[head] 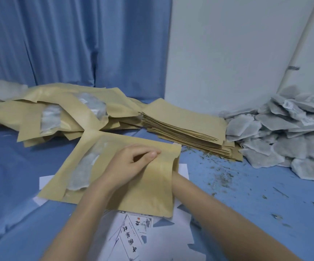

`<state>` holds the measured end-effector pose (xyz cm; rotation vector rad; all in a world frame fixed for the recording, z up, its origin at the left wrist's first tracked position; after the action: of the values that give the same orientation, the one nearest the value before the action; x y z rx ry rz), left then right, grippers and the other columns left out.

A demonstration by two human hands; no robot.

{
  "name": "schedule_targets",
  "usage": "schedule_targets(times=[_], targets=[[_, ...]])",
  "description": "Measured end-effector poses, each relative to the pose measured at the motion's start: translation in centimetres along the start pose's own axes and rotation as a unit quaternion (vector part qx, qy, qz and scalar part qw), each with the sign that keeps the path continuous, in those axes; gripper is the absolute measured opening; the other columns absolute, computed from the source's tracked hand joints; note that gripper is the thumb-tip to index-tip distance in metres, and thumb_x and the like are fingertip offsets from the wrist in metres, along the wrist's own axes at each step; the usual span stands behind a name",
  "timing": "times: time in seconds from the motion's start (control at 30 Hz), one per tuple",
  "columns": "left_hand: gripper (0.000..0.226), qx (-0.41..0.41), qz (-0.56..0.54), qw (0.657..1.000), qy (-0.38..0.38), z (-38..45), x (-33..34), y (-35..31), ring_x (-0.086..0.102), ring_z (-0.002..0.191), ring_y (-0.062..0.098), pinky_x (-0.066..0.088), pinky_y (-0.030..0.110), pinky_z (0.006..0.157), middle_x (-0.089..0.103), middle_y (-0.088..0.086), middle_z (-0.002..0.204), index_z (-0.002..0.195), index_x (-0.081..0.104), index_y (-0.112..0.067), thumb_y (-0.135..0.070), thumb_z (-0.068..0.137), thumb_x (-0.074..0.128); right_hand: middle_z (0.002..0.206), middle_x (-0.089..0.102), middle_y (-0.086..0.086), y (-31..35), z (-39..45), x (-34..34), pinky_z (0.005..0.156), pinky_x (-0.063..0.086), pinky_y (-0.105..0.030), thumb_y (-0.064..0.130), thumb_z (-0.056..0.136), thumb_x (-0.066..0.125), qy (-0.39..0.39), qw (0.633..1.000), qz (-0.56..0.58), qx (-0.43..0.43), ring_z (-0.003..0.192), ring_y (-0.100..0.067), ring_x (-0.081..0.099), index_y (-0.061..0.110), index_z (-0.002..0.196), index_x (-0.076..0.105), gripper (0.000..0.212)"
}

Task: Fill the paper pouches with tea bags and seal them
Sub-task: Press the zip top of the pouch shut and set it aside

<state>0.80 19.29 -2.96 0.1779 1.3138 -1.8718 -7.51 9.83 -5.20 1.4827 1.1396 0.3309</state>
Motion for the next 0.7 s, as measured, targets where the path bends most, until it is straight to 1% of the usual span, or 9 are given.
schedule_targets(times=[0.07, 0.17, 0.23, 0.3, 0.37, 0.47, 0.53, 0.6, 0.7], targets=[[0.017, -0.009, -0.005, 1.000, -0.014, 0.4, 0.3, 0.7, 0.059, 0.102, -0.005, 0.044, 0.026, 0.095, 0.070, -0.022, 0.101, 0.099, 0.074, -0.031, -0.030, 0.090, 0.060, 0.076, 0.039, 0.001, -0.1, 0.1, -0.5, 0.078, 0.041, -0.023, 0.003, 0.098, 0.037, -0.007, 0.993, -0.048, -0.105, 0.078, -0.015, 0.044, 0.014, 0.084, 0.047, 0.021], [0.014, -0.032, 0.002, 0.998, -0.050, 1.3, 0.6, 1.4, 0.061, 0.098, -0.004, 0.047, 0.030, 0.093, 0.071, -0.022, 0.096, 0.095, 0.075, -0.031, -0.032, 0.088, 0.062, 0.075, 0.052, 0.006, -1.3, 0.1, -3.2, 0.064, 0.038, -0.007, -0.001, 0.090, 0.050, -0.097, 0.970, -0.130, -0.184, 0.073, -0.006, 0.046, 0.009, 0.090, 0.063, 0.016], [0.013, -0.052, 0.016, 0.996, -0.075, 1.9, 0.8, 1.8, 0.062, 0.097, -0.001, 0.047, 0.031, 0.091, 0.071, -0.020, 0.096, 0.093, 0.074, -0.031, -0.034, 0.088, 0.063, 0.073, 0.063, 0.007, -2.7, -0.5, -5.9, 0.061, 0.041, -0.009, 0.001, 0.084, 0.051, -0.191, 0.944, -0.166, -0.212, 0.068, -0.005, 0.056, 0.019, 0.085, 0.069, 0.025], [0.013, -0.065, 0.022, 0.993, -0.095, 2.4, 1.0, 2.1, 0.063, 0.096, 0.003, 0.048, 0.034, 0.090, 0.072, -0.018, 0.095, 0.093, 0.074, -0.030, -0.034, 0.087, 0.063, 0.087, 0.068, 0.003, -4.4, -0.4, -8.0, 0.071, 0.048, -0.022, 0.008, 0.087, 0.049, -0.222, 0.944, -0.185, -0.160, 0.079, -0.015, 0.063, 0.022, 0.090, 0.067, 0.023], [0.011, -0.072, 0.020, 0.991, -0.108, 2.6, 1.1, 2.2, 0.064, 0.093, 0.004, 0.049, 0.035, 0.088, 0.072, -0.018, 0.092, 0.091, 0.074, -0.032, -0.034, 0.086, 0.064, 0.100, 0.061, -0.005, -5.3, -0.3, -8.7, 0.073, 0.044, -0.027, 0.031, 0.090, 0.054, -0.194, 0.936, -0.288, -0.056, 0.089, -0.020, 0.058, 0.014, 0.101, 0.061, 0.022], [0.009, -0.080, 0.014, 0.990, -0.118, 2.7, 1.2, 2.3, 0.065, 0.091, 0.005, 0.050, 0.037, 0.087, 0.072, -0.017, 0.090, 0.090, 0.074, -0.034, -0.034, 0.085, 0.066, 0.074, 0.040, -0.004, -5.6, 0.0, -8.3, 0.047, 0.027, -0.027, 0.061, 0.072, 0.066, -0.173, 0.920, -0.349, 0.036, 0.065, -0.018, 0.043, 0.013, 0.067, 0.038, 0.055], [0.009, -0.080, 0.011, 0.989, -0.125, 2.7, 1.2, 2.2, 0.065, 0.091, 0.005, 0.050, 0.037, 0.087, 0.072, -0.016, 0.090, 0.090, 0.074, -0.032, -0.033, 0.085, 0.066, 0.061, 0.030, -0.001, -4.8, 0.4, -7.9, 0.042, 0.017, -0.026, 0.055, 0.067, 0.074, -0.170, 0.916, -0.360, 0.049, 0.050, -0.014, 0.029, 0.014, 0.059, 0.026, 0.063], [0.010, -0.077, 0.008, 0.989, -0.126, 2.7, 1.2, 2.1, 0.064, 0.092, 0.004, 0.050, 0.035, 0.088, 0.072, -0.018, 0.090, 0.091, 0.075, -0.031, -0.032, 0.085, 0.067, 0.058, 0.026, -0.002, -4.0, 0.7, -7.9, 0.042, 0.015, -0.026, 0.044, 0.069, 0.077, -0.146, 0.923, -0.352, 0.055, 0.049, -0.014, 0.025, 0.014, 0.057, 0.025, 0.062], [0.010, -0.067, 0.006, 0.990, -0.124, 2.6, 1.0, 1.9, 0.063, 0.093, -0.001, 0.048, 0.029, 0.088, 0.070, -0.021, 0.090, 0.091, 0.075, -0.030, -0.030, 0.085, 0.067, 0.075, 0.055, -0.014, -3.9, 0.5, -8.8, 0.053, 0.039, -0.030, 0.030, 0.072, 0.079, -0.120, 0.955, -0.265, 0.058, 0.069, -0.022, 0.052, 0.001, 0.074, 0.054, 0.038]])
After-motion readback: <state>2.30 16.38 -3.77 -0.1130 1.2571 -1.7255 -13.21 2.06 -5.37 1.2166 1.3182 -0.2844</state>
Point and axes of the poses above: each hand's wrist, its own z-axis towards the middle knuckle, its own x-axis out of the palm, y = z × x, the point moved 1 cm from there along z, towards the middle knuckle
